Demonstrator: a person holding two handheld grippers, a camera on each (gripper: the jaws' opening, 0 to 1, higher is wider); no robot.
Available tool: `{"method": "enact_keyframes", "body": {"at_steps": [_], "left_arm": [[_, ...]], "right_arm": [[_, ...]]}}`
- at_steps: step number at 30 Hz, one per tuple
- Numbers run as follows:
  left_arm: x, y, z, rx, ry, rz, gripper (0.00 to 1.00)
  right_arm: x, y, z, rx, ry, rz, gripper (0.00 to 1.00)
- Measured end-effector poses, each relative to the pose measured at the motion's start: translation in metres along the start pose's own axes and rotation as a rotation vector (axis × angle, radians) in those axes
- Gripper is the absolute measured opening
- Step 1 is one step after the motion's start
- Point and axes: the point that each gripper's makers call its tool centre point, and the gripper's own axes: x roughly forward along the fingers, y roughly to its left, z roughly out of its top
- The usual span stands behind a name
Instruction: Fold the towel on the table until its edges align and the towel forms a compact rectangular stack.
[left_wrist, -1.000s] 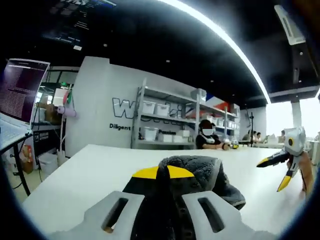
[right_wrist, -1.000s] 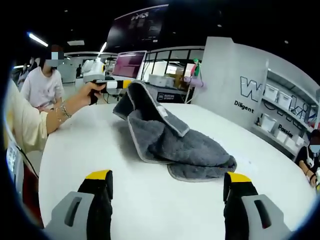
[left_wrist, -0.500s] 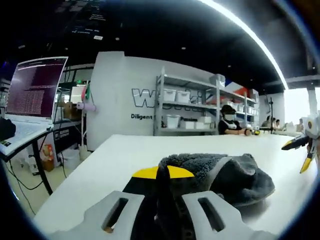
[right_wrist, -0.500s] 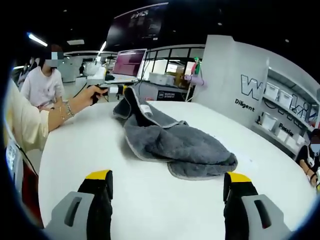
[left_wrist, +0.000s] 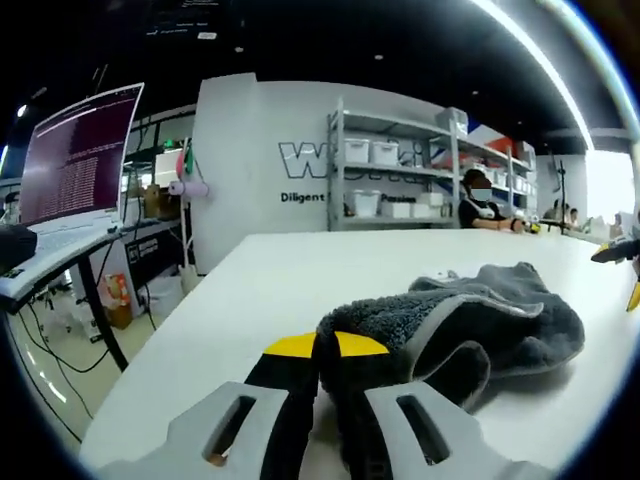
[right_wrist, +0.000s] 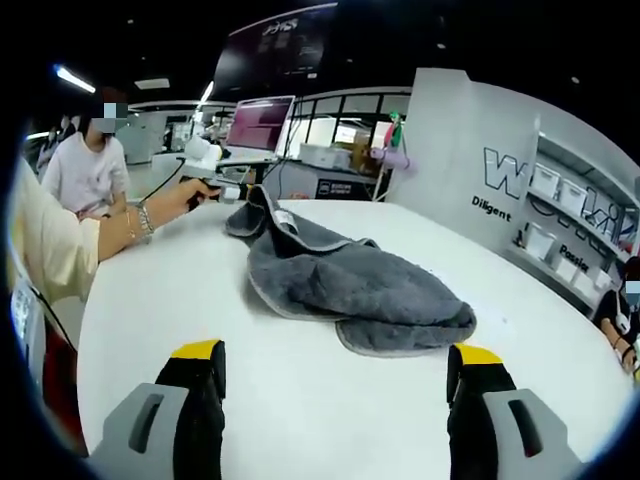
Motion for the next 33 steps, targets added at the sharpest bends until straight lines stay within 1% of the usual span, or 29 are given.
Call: {"method": "enact_keyframes", "body": {"at_steps": [3,6,7,10,13,16,18,20,22,24,27,28,29,32,33], "left_arm": [[0.003,-0.001,-0.006,0.022,0.026,0.0,0.04],[0.008,-0.005,-0.019,0.077,0.084,-0.003,0.04],[0.01,-0.007,-0.022,0.084,0.094,-0.006,0.04],[0.012,-0.009,-0.027,0.088,0.109,-0.012,0.05],[0.012,-0.008,-0.027,0.089,0.111,-0.011,0.05],[0.011,-0.008,-0.029,0.082,0.119,-0.01,0.08],[0.01,-0.006,-0.026,0.076,0.112,-0.001,0.12],[0.005,-0.002,-0.018,0.085,0.089,0.023,0.19],[-0.001,0.001,-0.004,0.097,0.045,0.04,0.23],[-0.007,0.0,0.013,0.101,-0.012,0.038,0.26],[-0.017,-0.009,0.039,0.09,-0.108,-0.005,0.28],[-0.018,-0.011,0.043,0.088,-0.119,-0.014,0.3],[-0.022,-0.016,0.052,0.076,-0.156,-0.042,0.31],[-0.029,-0.028,0.065,0.037,-0.208,-0.112,0.34],[-0.031,-0.034,0.069,0.027,-0.225,-0.149,0.35]], "right_arm": [[0.001,0.0,-0.001,0.003,0.002,0.0,0.93],[0.001,0.001,-0.001,0.0,0.006,0.0,0.93],[0.001,0.002,0.0,-0.003,0.006,0.0,0.93],[0.001,0.004,0.001,-0.008,0.001,0.007,0.93],[0.001,0.004,0.001,-0.011,0.001,0.007,0.93],[0.0,0.004,0.0,-0.013,0.004,0.004,0.93],[-0.001,0.004,0.001,-0.016,0.001,0.003,0.93],[-0.001,0.004,0.002,-0.016,-0.001,0.003,0.93],[-0.001,0.004,0.002,-0.017,-0.001,0.003,0.93],[-0.001,0.004,0.002,-0.02,0.003,0.003,0.93],[0.0,0.005,0.0,-0.022,0.009,0.006,0.93],[0.001,0.005,0.0,-0.023,0.01,0.006,0.93],[0.001,0.005,0.0,-0.023,0.012,0.005,0.93],[0.001,0.005,-0.001,-0.022,0.015,0.004,0.93],[0.002,0.004,-0.002,-0.021,0.017,0.002,0.93]]}}
